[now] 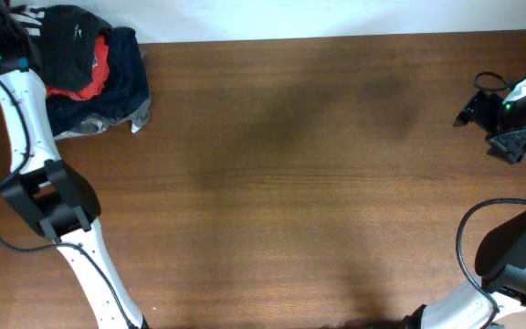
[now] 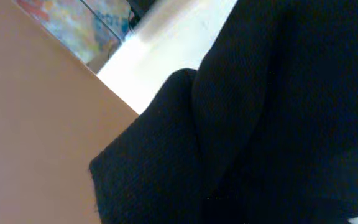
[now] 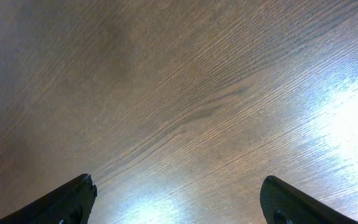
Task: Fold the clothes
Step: 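Lower the bundle onto the pile and open the left gripper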
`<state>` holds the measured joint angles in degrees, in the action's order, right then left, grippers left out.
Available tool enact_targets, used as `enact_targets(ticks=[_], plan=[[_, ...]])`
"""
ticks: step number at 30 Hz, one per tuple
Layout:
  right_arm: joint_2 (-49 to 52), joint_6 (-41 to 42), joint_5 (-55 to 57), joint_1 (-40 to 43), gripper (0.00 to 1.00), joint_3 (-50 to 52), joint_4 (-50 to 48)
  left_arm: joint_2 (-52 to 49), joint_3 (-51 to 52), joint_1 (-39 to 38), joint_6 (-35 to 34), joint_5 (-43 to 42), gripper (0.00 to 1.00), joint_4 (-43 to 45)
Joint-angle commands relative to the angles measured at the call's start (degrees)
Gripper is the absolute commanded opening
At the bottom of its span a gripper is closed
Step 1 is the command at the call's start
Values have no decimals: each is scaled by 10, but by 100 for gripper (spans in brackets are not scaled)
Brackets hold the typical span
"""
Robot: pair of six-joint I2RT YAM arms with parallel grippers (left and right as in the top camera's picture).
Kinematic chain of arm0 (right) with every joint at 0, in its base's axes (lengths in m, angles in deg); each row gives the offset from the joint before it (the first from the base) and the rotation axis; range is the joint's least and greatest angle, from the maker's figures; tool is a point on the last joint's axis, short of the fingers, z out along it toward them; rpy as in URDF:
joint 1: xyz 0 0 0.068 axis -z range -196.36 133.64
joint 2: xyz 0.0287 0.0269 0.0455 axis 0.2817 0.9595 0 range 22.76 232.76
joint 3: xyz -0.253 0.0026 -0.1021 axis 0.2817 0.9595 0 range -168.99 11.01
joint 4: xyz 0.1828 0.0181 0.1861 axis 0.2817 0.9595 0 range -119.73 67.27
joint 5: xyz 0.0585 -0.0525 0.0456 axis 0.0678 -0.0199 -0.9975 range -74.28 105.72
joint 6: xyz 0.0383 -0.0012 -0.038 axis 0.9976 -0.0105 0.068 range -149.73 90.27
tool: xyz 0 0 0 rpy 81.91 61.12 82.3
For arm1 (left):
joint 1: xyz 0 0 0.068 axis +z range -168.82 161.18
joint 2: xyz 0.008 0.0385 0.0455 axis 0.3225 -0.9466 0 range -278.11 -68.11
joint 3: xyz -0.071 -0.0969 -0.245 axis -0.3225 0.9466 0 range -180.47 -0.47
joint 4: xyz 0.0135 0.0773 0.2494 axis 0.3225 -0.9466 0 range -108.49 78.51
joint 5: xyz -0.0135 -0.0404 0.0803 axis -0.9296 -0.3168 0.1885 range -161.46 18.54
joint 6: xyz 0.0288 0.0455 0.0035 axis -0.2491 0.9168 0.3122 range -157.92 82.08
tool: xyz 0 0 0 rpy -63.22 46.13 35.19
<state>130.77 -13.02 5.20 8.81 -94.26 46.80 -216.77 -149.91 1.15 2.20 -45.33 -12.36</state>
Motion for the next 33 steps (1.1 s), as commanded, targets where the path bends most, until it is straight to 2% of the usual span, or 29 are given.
enact_targets(ticks=[1, 8, 15, 18, 20, 21, 22, 24, 26, 27, 30, 33], plan=[[5, -2, 8, -5, 89, -3, 6, -15, -5, -1, 6, 21, 0, 38], [5, -2, 7, -5, 89, -3, 9, -33, -5, -21, -37, 18, 0, 47], [5, -2, 7, -5, 89, -3, 11, -37, -5, -61, -51, 5, 0, 44], [5, -2, 7, -5, 89, -3, 11, -38, -5, -77, -76, -3, 1, 21], [5, -3, 7, -5, 89, -3, 11, -38, -5, -89, -97, -42, 12, -36], [5, -5, 7, -5, 89, -3, 12, -38, -5, -94, -97, -64, 22, -63], [5, -9, 7, -5, 89, -3, 12, -38, -5, -98, -97, -83, 36, -85], [5, -15, 8, -5, 89, -3, 13, -38, -5, -105, -97, -122, 79, -130], [5, -15, 9, -5, 89, -3, 14, -38, -5, -110, -97, -157, 95, -165], [5, -15, 9, -5, 89, -3, 14, -38, -5, -112, -97, -172, 99, -178], [5, -15, 9, -5, 89, -3, 13, -38, -5, -123, -97, -233, 99, -213], [5, -15, 9, -5, 89, -3, 11, -38, -5, -141, -97, -245, 99, -238]])
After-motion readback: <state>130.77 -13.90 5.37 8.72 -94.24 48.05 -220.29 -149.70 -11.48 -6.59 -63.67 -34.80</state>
